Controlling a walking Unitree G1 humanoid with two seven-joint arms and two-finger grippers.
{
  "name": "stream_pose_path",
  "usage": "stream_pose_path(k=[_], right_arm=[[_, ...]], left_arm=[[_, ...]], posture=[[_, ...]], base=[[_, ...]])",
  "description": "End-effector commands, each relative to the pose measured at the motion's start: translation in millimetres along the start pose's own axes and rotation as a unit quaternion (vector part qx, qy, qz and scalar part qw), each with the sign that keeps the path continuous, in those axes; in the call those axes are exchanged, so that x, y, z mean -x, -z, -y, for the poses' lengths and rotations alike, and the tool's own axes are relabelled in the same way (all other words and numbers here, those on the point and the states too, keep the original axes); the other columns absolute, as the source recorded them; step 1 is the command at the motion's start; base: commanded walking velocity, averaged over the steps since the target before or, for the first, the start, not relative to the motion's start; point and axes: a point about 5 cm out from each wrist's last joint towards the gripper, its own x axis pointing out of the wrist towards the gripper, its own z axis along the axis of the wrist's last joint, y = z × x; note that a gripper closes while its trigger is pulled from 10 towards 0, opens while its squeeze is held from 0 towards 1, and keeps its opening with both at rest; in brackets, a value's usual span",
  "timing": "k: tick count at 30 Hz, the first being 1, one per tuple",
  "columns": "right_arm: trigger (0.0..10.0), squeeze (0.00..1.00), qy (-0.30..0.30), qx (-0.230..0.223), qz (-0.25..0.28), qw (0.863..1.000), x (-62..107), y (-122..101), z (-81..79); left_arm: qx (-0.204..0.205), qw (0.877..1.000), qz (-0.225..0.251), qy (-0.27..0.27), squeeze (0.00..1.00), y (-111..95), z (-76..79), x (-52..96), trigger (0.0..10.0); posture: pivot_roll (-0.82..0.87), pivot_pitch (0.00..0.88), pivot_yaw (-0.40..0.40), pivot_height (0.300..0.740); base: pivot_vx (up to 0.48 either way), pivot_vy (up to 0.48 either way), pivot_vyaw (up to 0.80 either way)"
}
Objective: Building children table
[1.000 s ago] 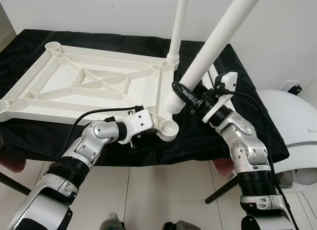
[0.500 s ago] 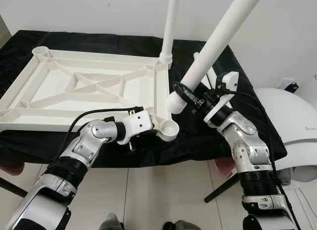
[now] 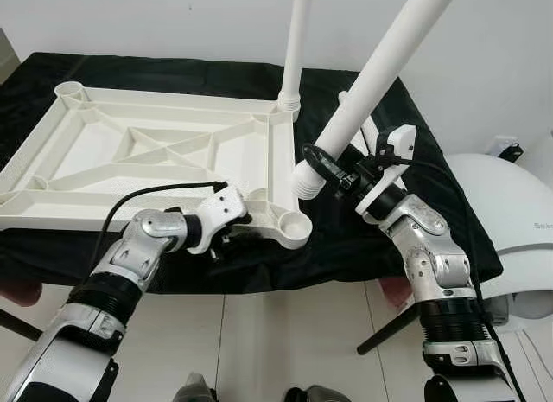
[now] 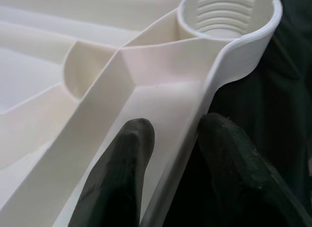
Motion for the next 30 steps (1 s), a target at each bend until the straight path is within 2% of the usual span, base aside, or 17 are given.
stream_pose_path(k=[1, 7, 8, 9, 14, 25, 26, 28, 29, 30], right_arm=[[10.0, 0.00, -0.006, 0.008, 0.008, 1.000, -2.8, -7.8, 0.4], [10.0, 0.00, -0.005, 0.008, 0.008, 1.000, -2.4, -8.1, 0.7], [10.0, 0.00, -0.005, 0.008, 0.009, 1.000, -2.3, -8.2, 0.6], [10.0, 0.00, -0.004, 0.008, 0.009, 1.000, -2.4, -8.3, 0.8], [10.0, 0.00, -0.004, 0.009, 0.010, 1.000, -2.3, -9.0, 0.8], [10.0, 0.00, -0.003, 0.009, 0.012, 1.000, -2.9, -10.3, 1.0], [10.0, 0.00, -0.003, 0.010, 0.013, 1.000, -3.1, -10.7, 0.9], [10.0, 0.00, -0.003, 0.010, 0.013, 1.000, -3.1, -10.9, 0.8], [10.0, 0.00, -0.002, 0.011, 0.014, 1.000, -3.1, -11.2, 0.8], [10.0, 0.00, -0.001, 0.011, 0.015, 1.000, -3.0, -11.4, 0.7]], left_arm=[[0.006, 1.000, -0.012, 0.026, 0.00, 5.5, 1.7, 2.7, 10.0], [0.005, 0.999, -0.019, 0.026, 0.00, 8.3, 0.2, 4.4, 10.0], [0.016, 1.000, -0.015, 0.023, 0.00, 7.8, -1.0, 4.4, 2.9], [0.021, 0.999, -0.013, 0.021, 0.00, 7.6, -1.4, 4.5, 0.3], [0.022, 0.999, -0.012, 0.021, 0.00, 8.2, -1.6, 4.5, 0.0], [0.062, 0.997, -0.018, -0.039, 0.00, 11.3, -8.0, -0.2, 0.0], [0.080, 0.994, -0.021, -0.070, 0.00, 13.1, -12.1, 0.0, 1.1], [0.086, 0.993, -0.024, -0.082, 0.00, 14.0, -13.8, 0.3, 1.1], [0.101, 0.989, -0.029, -0.107, 0.00, 15.8, -16.7, 1.2, 0.0], [0.109, 0.986, -0.029, -0.123, 0.00, 16.3, -18.5, 1.9, 0.0]], posture=[[0.01, 0.052, -0.021, 0.740], [0.01, 0.054, -0.019, 0.740], [0.01, 0.056, -0.018, 0.740], [0.01, 0.056, -0.018, 0.740], [0.01, 0.057, -0.018, 0.740], [0.01, 0.057, -0.017, 0.740], [0.01, 0.056, -0.014, 0.740], [0.01, 0.056, -0.014, 0.740], [0.01, 0.055, -0.013, 0.740], [0.01, 0.054, -0.013, 0.740]], base=[[0.000, 0.000, 0.00], [0.000, 0.000, 0.00], [0.000, 0.000, 0.00], [0.000, 0.000, 0.00], [0.000, 0.000, 0.00], [0.000, 0.000, 0.00], [0.000, 0.000, 0.00], [0.000, 0.000, 0.00], [0.000, 0.000, 0.00], [0.000, 0.000, 0.00]])
